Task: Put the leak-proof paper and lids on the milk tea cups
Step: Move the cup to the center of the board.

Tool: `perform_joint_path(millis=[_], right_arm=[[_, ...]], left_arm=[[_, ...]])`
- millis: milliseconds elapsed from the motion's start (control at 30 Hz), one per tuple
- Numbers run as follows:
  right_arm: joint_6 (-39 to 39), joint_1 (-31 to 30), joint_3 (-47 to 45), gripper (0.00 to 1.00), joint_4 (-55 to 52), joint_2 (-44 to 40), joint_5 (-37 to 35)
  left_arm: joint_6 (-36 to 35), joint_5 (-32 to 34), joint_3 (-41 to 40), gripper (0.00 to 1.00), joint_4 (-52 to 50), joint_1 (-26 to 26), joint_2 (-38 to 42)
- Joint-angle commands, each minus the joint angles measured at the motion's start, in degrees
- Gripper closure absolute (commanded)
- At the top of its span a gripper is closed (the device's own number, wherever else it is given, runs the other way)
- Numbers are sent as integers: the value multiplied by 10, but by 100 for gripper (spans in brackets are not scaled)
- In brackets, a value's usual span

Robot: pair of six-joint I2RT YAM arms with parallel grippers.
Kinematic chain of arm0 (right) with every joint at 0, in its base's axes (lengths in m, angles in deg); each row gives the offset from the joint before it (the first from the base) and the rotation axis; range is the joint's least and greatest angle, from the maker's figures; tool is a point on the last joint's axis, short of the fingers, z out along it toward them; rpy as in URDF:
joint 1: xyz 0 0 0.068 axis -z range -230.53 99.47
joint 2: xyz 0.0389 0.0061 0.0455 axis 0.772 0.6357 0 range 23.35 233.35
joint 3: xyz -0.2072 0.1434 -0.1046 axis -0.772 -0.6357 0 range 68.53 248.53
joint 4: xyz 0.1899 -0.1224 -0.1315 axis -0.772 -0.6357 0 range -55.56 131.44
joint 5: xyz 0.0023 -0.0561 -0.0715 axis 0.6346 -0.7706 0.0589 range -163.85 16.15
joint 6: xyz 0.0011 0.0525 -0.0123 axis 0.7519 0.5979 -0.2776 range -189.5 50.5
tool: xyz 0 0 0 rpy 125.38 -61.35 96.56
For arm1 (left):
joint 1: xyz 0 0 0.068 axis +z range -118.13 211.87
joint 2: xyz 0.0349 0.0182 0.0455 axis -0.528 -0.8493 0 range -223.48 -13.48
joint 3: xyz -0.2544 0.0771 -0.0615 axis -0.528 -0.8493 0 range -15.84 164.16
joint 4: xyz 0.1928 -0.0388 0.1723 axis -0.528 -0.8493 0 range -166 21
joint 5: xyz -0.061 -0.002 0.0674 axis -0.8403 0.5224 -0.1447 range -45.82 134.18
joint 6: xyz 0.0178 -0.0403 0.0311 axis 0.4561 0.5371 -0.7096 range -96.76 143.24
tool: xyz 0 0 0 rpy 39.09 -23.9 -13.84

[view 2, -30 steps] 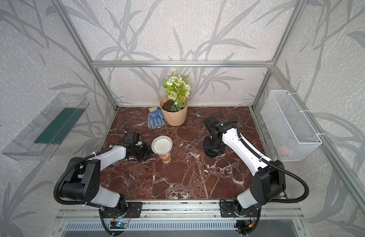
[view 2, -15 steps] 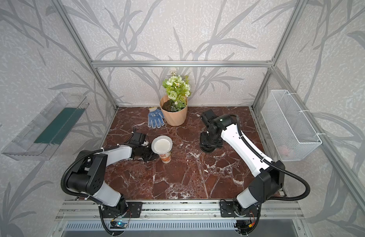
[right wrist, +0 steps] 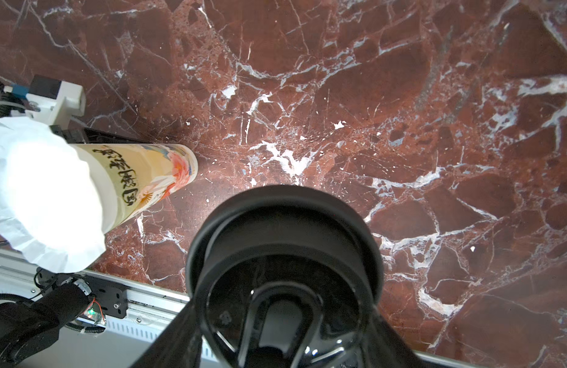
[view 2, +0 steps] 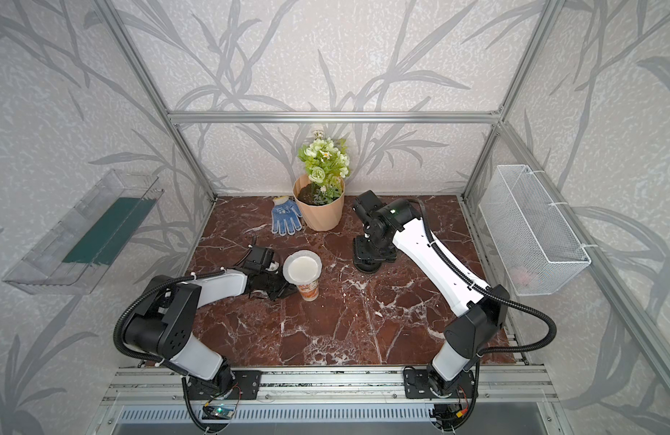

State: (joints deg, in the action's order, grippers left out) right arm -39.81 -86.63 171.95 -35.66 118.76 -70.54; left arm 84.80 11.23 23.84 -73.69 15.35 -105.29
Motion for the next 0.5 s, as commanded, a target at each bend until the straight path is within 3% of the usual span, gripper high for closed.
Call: perform_joint_path(millis=[0,467], right_arm=[[-19,-27,47,38,-40,21,7],[-51,-113,284,38,-145,177,16]], left_arm=[[16,-4,-7,69,12,-13,-3],[22,-9,12,69,16,-58,-14]])
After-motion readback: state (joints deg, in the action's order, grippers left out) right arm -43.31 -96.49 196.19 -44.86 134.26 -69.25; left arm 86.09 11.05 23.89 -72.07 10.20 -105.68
